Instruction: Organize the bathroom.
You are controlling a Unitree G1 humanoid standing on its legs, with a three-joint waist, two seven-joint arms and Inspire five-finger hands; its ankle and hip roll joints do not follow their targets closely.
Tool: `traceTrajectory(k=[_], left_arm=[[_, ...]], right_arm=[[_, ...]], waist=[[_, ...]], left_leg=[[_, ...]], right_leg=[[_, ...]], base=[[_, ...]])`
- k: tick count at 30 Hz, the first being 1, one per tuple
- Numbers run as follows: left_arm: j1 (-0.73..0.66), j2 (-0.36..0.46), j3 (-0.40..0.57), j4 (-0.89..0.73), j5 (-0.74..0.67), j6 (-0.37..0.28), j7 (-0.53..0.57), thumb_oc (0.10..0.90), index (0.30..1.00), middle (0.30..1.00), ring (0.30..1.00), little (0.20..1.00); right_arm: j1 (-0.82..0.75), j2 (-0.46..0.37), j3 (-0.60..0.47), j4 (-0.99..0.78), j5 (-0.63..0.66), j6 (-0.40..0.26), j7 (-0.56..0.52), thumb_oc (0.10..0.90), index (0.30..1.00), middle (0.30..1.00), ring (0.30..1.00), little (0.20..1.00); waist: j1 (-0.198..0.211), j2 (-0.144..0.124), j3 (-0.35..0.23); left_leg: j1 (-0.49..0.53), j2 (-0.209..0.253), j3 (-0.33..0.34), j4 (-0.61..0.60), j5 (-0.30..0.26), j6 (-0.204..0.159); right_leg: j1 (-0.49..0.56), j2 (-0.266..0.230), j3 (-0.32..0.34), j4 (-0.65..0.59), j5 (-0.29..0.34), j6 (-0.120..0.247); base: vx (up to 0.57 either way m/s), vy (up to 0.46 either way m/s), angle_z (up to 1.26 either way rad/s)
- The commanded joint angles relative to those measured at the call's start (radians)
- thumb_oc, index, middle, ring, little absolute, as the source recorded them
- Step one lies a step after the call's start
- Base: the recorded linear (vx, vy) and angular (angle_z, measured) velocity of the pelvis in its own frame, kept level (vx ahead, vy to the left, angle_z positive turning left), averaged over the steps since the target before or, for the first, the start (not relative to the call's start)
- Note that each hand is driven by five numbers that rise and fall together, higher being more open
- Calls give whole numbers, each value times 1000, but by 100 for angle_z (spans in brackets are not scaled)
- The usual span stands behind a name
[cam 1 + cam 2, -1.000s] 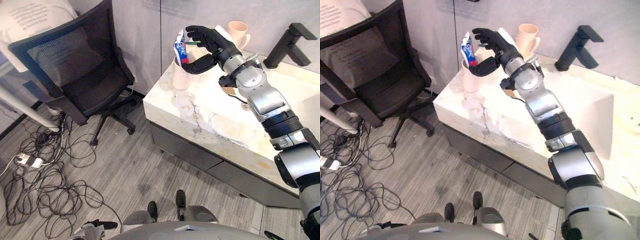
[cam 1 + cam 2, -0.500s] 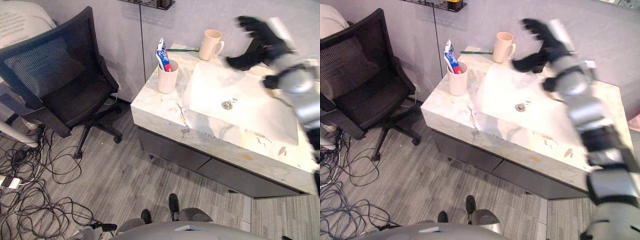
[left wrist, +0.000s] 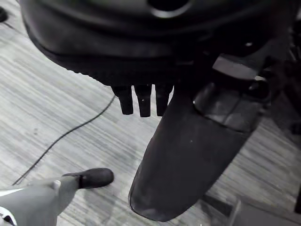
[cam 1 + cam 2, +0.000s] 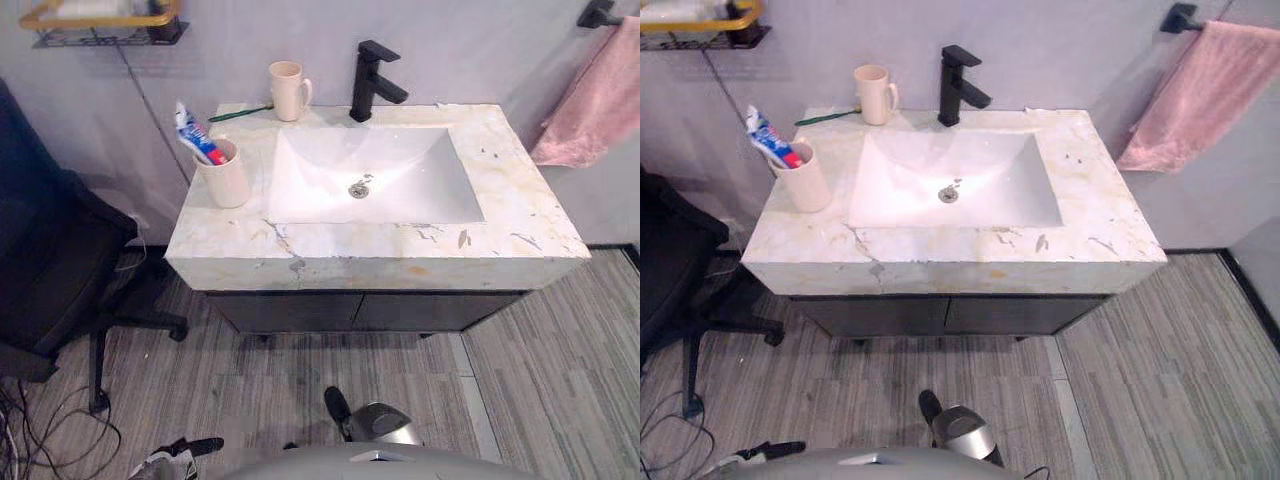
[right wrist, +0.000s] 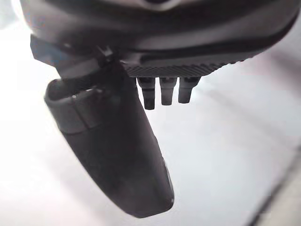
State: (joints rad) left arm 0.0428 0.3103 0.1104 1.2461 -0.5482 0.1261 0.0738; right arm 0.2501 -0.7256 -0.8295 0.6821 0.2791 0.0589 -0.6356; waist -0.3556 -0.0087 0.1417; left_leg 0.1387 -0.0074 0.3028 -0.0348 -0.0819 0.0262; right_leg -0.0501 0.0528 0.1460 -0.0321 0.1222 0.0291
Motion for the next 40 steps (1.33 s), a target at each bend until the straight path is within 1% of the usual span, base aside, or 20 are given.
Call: traceTrajectory(k=[1, 2, 5, 7, 8, 10, 11, 12, 13, 14, 15, 16, 17, 18, 20, 21, 23, 27, 34, 40], left_arm=[[17, 40, -43, 41, -17, -26, 9, 800, 900, 900, 900, 900], [17, 40, -43, 41, -17, -26, 9, 800, 900, 900, 900, 900], [4, 38, -46, 37, 4, -20, 7, 800, 900, 900, 900, 900], [-20, 35, -59, 34, 18, -8, 15, 800, 900, 900, 900, 900], [-20, 35, -59, 34, 18, -8, 15, 800, 900, 900, 900, 900], [-46, 36, -72, 33, 44, 9, 32, 800, 900, 900, 900, 900], [-46, 36, -72, 33, 44, 9, 32, 800, 900, 900, 900, 900], [-62, 36, -83, 31, 69, 11, 39, 800, 900, 900, 900, 900], [-81, 39, -99, 31, 74, 13, 46, 800, 900, 900, 900, 900], [-81, 39, -99, 31, 74, 13, 46, 800, 900, 900, 900, 900], [-98, 42, -95, 37, 97, 18, 48, 800, 900, 900, 900, 900], [-115, 42, -113, 40, 90, 19, 60, 800, 900, 900, 900, 900], [-125, 45, -122, 41, 89, 21, 65, 800, 900, 900, 900, 900], [-137, 51, -135, 37, 85, 37, 72, 800, 900, 900, 900, 900], [-139, 47, -137, 38, 80, 36, 79, 800, 900, 900, 900, 900], [-136, 45, -139, 36, 61, 30, 83, 800, 900, 900, 900, 900], [-131, 51, -128, 47, 59, 22, 85, 800, 900, 900, 900, 900], [-115, 75, -89, 58, 48, 11, 78, 800, 900, 900, 900, 900], [-96, 82, -67, 76, 91, 4, 38, 800, 900, 900, 900, 900], [-87, 70, -80, 82, 126, 20, 19, 800, 900, 900, 900, 900]], right_arm=[[-166, -89, 132, -33, 65, -114, -39, 800, 900, 900, 900, 900], [-166, -89, 132, -33, 65, -114, -39, 800, 900, 900, 900, 900], [-138, -4, 172, 58, 125, -103, -23, 800, 900, 900, 900, 900], [-127, 73, 251, 163, 191, -88, 56, 800, 900, 900, 900, 900], [-127, 73, 251, 163, 191, -88, 56, 800, 900, 900, 900, 900], [-136, 159, 354, 284, 235, -86, 167, 800, 900, 900, 900, 900], [-136, 159, 354, 284, 235, -86, 167, 800, 900, 900, 900, 900], [-142, 204, 409, 333, 303, -70, 223, 800, 900, 900, 900, 900], [-143, 241, 457, 372, 290, -59, 261, 800, 900, 900, 900, 900], [-143, 241, 457, 372, 290, -59, 261, 800, 900, 900, 900, 900], [-146, 254, 490, 400, 279, -44, 284, 800, 900, 900, 900, 900], [-159, 265, 539, 431, 284, -43, 294, 800, 900, 900, 900, 900], [-176, 271, 567, 462, 306, -54, 301, 800, 900, 900, 900, 900], [-203, 281, 602, 462, 300, -56, 286, 800, 900, 900, 900, 900], [-212, 285, 626, 447, 305, -53, 274, 800, 900, 900, 900, 900], [-214, 285, 643, 424, 303, -55, 260, 800, 900, 900, 900, 900], [-209, 289, 640, 420, 292, -73, 266, 800, 900, 900, 900, 900], [-196, 299, 639, 412, 266, -87, 270, 800, 900, 900, 900, 900], [-186, 292, 625, 424, 241, -93, 276, 800, 900, 900, 900, 900], [-182, 286, 624, 446, 216, -39, 317, 800, 900, 900, 900, 900]], waist=[[59, -36, -26], [59, -36, -26], [52, -41, -25], [51, -49, -22], [51, -49, -22], [55, -61, -17], [55, -61, -17], [62, -69, -10], [68, -77, 2], [68, -77, 2], [78, -85, 11], [97, -93, 33], [114, -94, 40], [130, -83, 38], [137, -76, 39], [135, -56, 37], [130, -40, 35], [125, -31, 29], [130, -38, 11], [135, -45, 0]], left_leg=[[-83, 32, -76, 193, -92, 14], [-83, 32, -76, 193, -92, 14], [-92, 37, -83, 216, -93, 9], [-108, 42, -96, 254, -101, 3], [-108, 42, -96, 254, -101, 3], [-133, 55, -109, 340, -96, -9], [-133, 55, -109, 340, -96, -9], [-175, 71, -136, 449, -47, -24], [-238, 71, -170, 575, -6, -27], [-238, 71, -170, 575, -6, -27], [-295, 63, -183, 649, 16, -18], [-371, 54, -205, 675, 10, 0], [-351, 32, -211, 561, -25, 20], [-313, 19, -266, 382, -27, 28], [-309, 16, -280, 376, -21, 23], [-273, 20, -263, 327, -28, 18], [-229, 23, -238, 269, -23, 9], [-185, 31, -208, 216, -19, 7], [-175, 34, -190, 212, -31, 9], [-169, 37, -188, 211, -36, 7]], right_leg=[[-19, -50, -20, 144, -163, 77], [-19, -50, -20, 144, -163, 77], [-24, -48, -26, 156, -163, 69], [-28, -48, -36, 167, -162, 59], [-28, -48, -36, 167, -162, 59], [-34, -45, -48, 185, -168, 41], [-34, -45, -48, 185, -168, 41], [-38, -35, -54, 199, -169, 18], [-42, -22, -54, 213, -169, -5], [-42, -22, -54, 213, -169, -5], [-38, -18, -53, 214, -165, -17], [-10, -13, -46, 213, -166, -21], [5, -14, -39, 213, -174, -8], [-16, -16, -32, 228, -184, 11], [-31, -22, -42, 249, -194, 15], [-51, -34, -62, 272, -207, 24], [-60, -46, -76, 283, -213, 43], [-62, -58, -82, 280, -218, 63], [-49, -55, -82, 257, -222, 62], [-33, -53, -77, 228, -212, 62]], base=[[-2, -70, -24], [3, -78, -6], [2, -77, 10], [10, -94, 19], [22, -109, 17], [6, -133, 27], [-10, -173, 25], [-27, -180, 1], [-27, -180, 1], [-26, -135, 26], [-8, -71, 52], [30, -22, 50], [104, 154, 5], [115, 204, -48], [77, 170, -114], [91, 190, -127], [94, 161, -52], [73, 36, -1], [59, -50, -8], [33, -30, -2]])
